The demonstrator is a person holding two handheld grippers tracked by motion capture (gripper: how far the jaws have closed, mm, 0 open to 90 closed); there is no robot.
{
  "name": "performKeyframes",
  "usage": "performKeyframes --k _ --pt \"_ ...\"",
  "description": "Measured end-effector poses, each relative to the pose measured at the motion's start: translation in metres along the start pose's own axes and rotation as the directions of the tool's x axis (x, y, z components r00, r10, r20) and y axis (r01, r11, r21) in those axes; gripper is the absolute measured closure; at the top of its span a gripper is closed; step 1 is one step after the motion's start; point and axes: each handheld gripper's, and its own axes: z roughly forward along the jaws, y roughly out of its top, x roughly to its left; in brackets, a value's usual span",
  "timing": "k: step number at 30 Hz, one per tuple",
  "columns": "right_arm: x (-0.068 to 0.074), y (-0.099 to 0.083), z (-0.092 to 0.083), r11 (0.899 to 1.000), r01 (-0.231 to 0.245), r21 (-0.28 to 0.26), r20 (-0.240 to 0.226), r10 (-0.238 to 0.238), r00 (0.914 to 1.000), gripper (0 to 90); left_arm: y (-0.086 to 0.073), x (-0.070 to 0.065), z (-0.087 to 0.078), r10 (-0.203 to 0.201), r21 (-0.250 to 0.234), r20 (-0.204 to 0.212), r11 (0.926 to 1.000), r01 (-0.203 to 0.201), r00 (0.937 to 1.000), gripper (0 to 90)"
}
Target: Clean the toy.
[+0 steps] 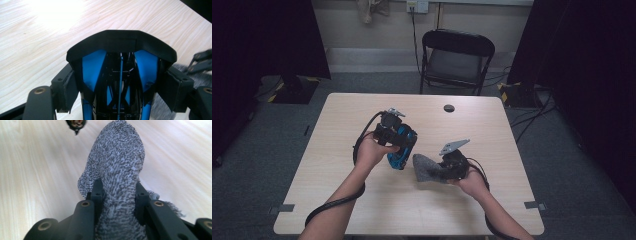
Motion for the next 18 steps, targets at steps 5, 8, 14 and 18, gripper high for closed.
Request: performKeyframes --k 5,8,14,18 --pt "-0.013 -0.003 -0.015 0.999 -0.029 -0.018 0.047 0.029 0.9985 69.7 -0.007 0.006 -0.001 -0.007 0.017 -0.014 0.9998 0.007 0.9999 25.4" --pt "-0.021 -0.005 -0.023 0.999 -0.046 -0.029 0.066 0.048 0.9966 69.6 -0.013 0.011 -0.001 -0.009 0.025 -0.022 0.9996 0.010 0.9997 25.3" --pt "-0.033 -0.008 -0.037 0.996 -0.079 -0.049 0.107 0.084 0.9907 69.5 -0.023 0.020 -0.005 -0.027 0.029 -0.032 0.9992 0.028 0.9991 25.4" --pt "-0.037 -0.011 -0.045 0.996 -0.084 -0.039 0.129 0.088 0.9877 69.5 -0.028 0.025 -0.009 -0.035 0.033 -0.040 0.9988 0.036 0.9986 25.4"
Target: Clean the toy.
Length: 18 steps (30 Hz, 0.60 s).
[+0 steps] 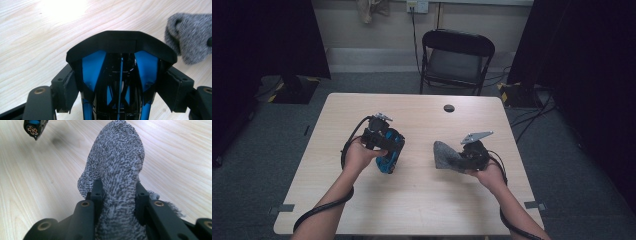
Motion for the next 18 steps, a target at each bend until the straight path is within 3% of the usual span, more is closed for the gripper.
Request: performKeyframes --k 18 --pt "-0.024 -0.011 -0.022 0.998 -0.061 -0.017 0.079 0.062 0.9949 69.5 -0.025 0.020 -0.007 -0.023 0.049 -0.053 0.9985 0.026 0.9983 25.4"
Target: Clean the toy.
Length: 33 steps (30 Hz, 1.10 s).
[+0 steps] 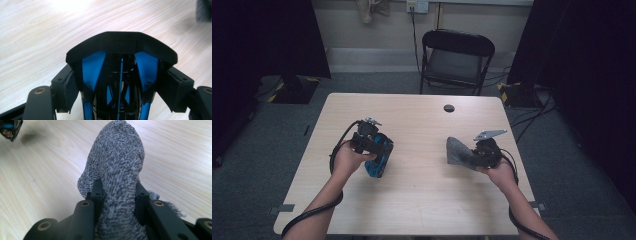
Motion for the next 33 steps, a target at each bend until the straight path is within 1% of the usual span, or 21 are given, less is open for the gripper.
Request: performKeyframes --k 1,5,7,9,10,11,14,16,24,27,29,30,31,33 --pt "-0.001 -0.001 -0.001 1.000 -0.005 -0.002 0.003 0.005 1.0000 69.5 -0.001 0.001 0.000 -0.002 0.005 0.001 1.0000 0.002 1.0000 25.4" --pt "-0.009 -0.005 -0.005 1.000 -0.024 0.004 0.044 0.024 0.9987 69.5 -0.006 0.007 0.001 -0.002 0.031 -0.018 0.9995 0.003 0.9998 25.4" --pt "-0.016 -0.008 -0.007 0.999 -0.045 -0.002 0.059 0.045 0.9972 69.5 -0.007 0.009 0.002 -0.007 0.040 -0.022 0.9992 0.008 0.9997 25.4" --pt "-0.021 -0.011 -0.009 0.998 -0.069 -0.010 0.083 0.069 0.9942 69.5 -0.008 0.010 0.003 -0.002 0.047 -0.028 0.9989 0.003 0.9996 25.3" --pt "-0.024 -0.012 -0.010 0.997 -0.071 -0.014 0.084 0.072 0.9939 69.5 -0.009 0.011 0.003 0.003 0.055 -0.029 0.9985 -0.002 0.9996 25.3" --pt "-0.026 -0.013 -0.011 0.997 -0.081 -0.011 0.094 0.082 0.9922 69.5 -0.009 0.012 0.002 0.000 0.055 -0.027 0.9985 0.001 0.9996 25.3" --pt "-0.029 -0.016 -0.011 0.996 -0.089 -0.011 0.112 0.090 0.9896 69.5 -0.009 0.015 0.005 -0.009 0.060 -0.029 0.9982 0.011 0.9995 25.3" --pt "-0.031 -0.019 -0.010 0.996 -0.094 -0.006 0.117 0.094 0.9886 69.5 -0.008 0.016 0.008 0.001 0.079 -0.036 0.9968 0.001 0.9994 25.4" --pt "-0.040 -0.030 -0.005 0.992 -0.129 0.005 0.141 0.127 0.9818 69.3 -0.007 0.018 0.024 -0.002 0.096 -0.037 0.9953 0.005 0.9993 25.4" --pt "-0.042 -0.032 -0.004 0.992 -0.129 0.007 0.147 0.127 0.9809 69.3 -0.007 0.019 0.031 -0.006 0.099 -0.037 0.9950 0.010 0.9993 25.3" --pt "-0.044 -0.033 -0.004 0.990 -0.138 0.004 0.148 0.136 0.9796 69.3 -0.007 0.019 0.035 -0.009 0.100 -0.036 0.9949 0.013 0.9993 25.3" --pt "-0.044 -0.034 -0.003 0.991 -0.136 0.007 0.152 0.133 0.9793 69.2 -0.007 0.019 0.037 -0.005 0.102 -0.033 0.9948 0.008 0.9995 25.3" --pt "-0.045 -0.034 -0.003 0.991 -0.132 0.012 0.158 0.129 0.9790 69.2 -0.008 0.019 0.039 -0.008 0.102 -0.035 0.9948 0.011 0.9994 25.3" --pt "-0.046 -0.035 -0.001 0.991 -0.135 0.013 0.163 0.131 0.9779 69.1 -0.008 0.020 0.043 -0.005 0.107 -0.034 0.9942 0.009 0.9994 25.3"
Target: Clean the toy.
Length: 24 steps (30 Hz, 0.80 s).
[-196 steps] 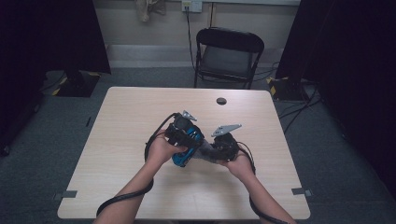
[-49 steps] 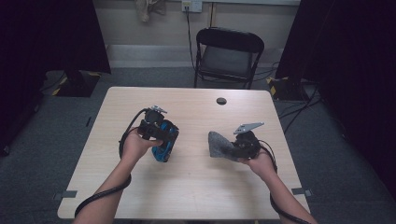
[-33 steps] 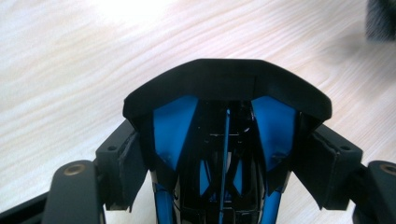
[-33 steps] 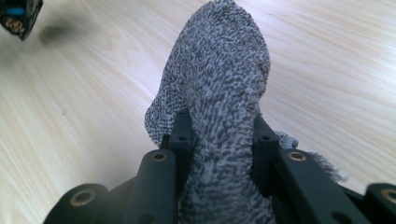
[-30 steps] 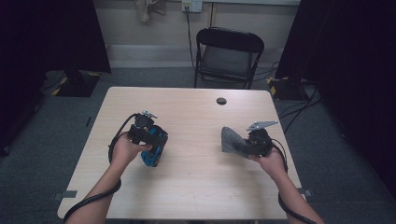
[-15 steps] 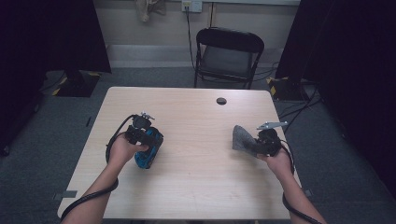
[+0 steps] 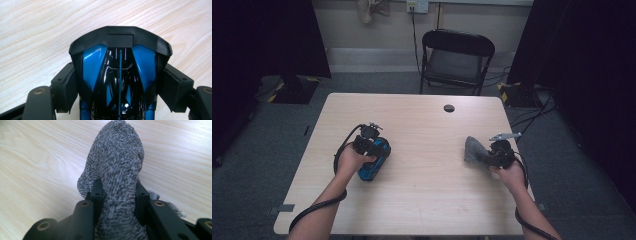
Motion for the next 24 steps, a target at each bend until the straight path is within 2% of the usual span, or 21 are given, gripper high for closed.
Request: performKeyframes --k 6,12,19,24 --pt "-0.002 0.000 0.006 1.000 0.005 -0.001 0.026 -0.005 0.9997 68.4 0.000 0.000 0.013 0.005 0.022 -0.006 0.9998 -0.004 1.0000 25.2" --pt "-0.001 0.001 0.015 1.000 0.021 0.007 0.035 -0.022 0.9992 67.7 -0.001 0.004 0.022 -0.015 0.030 -0.003 0.9994 0.015 0.9999 25.2" --pt "-0.001 0.002 0.022 1.000 0.021 0.008 0.034 -0.021 0.9992 66.9 0.000 0.004 0.027 -0.020 0.030 -0.005 0.9993 0.020 0.9998 25.1" --pt "-0.002 0.003 0.025 1.000 0.009 0.005 0.032 -0.009 0.9994 66.1 0.000 0.004 0.032 -0.016 0.050 -0.008 0.9986 0.016 0.9998 25.2"
